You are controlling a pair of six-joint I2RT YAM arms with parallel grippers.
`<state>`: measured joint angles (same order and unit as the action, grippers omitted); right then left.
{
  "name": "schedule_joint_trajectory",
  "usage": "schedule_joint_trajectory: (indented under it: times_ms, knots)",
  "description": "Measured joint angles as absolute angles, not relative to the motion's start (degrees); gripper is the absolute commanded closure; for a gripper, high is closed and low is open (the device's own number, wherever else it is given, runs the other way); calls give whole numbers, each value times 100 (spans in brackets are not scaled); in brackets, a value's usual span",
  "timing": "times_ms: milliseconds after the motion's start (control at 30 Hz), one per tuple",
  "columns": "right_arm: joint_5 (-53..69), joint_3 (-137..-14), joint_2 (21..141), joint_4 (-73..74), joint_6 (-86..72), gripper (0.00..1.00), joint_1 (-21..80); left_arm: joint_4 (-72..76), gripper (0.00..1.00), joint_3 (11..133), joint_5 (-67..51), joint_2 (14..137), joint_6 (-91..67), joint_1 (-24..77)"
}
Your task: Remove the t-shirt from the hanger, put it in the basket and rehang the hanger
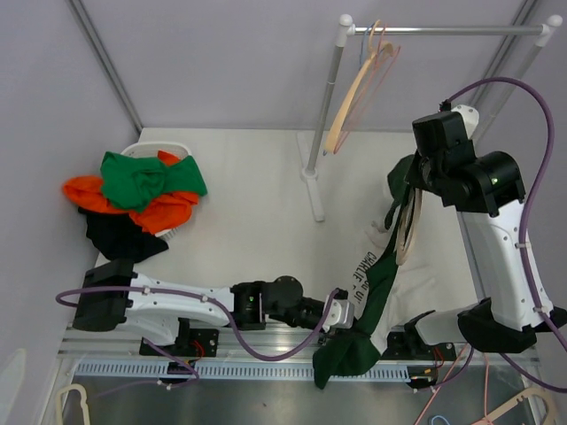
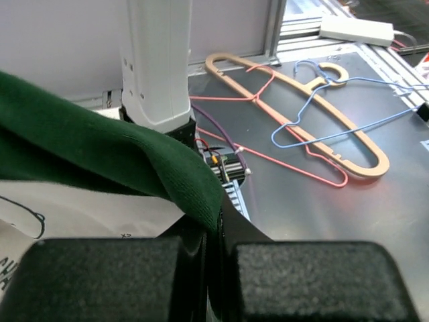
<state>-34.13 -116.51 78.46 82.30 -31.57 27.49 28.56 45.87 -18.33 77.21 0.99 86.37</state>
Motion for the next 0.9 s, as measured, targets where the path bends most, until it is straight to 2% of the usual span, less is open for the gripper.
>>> schedule_joint_trajectory:
  times_ms: [133,300,400,567,700,833,900]
  knots:
    - [-2290,-11837,7793,8246,-2958,100,2744,2681,99,4727,-1297,7961,-12,8759]
    - [-1382,-12160,7699,8195,-2858,100,2993,1721,99,5710,-672,8342,-648,8538]
    - [-1153,-12468,7585,8165,-2823,100,3065,1347,99,6123,-683,8473,-1433,7887]
    - [-1354,-12750,7290,8093,-2580,100,3063,843,99,5894,-325,8374,-2241,6834]
    - [-1420,-13054,7290,8138,-2495,100,3020,-183,99,5916,-172,7870,-2567,6158]
    - [-1033,-13467,7555,8101,-2421,100,2993,-1114,99,6554,38,7273,-2644,5162]
    - [-878,-13225,7555,7911,-2364,100,2995,-1398,99,6877,220,6893,-2639,4689]
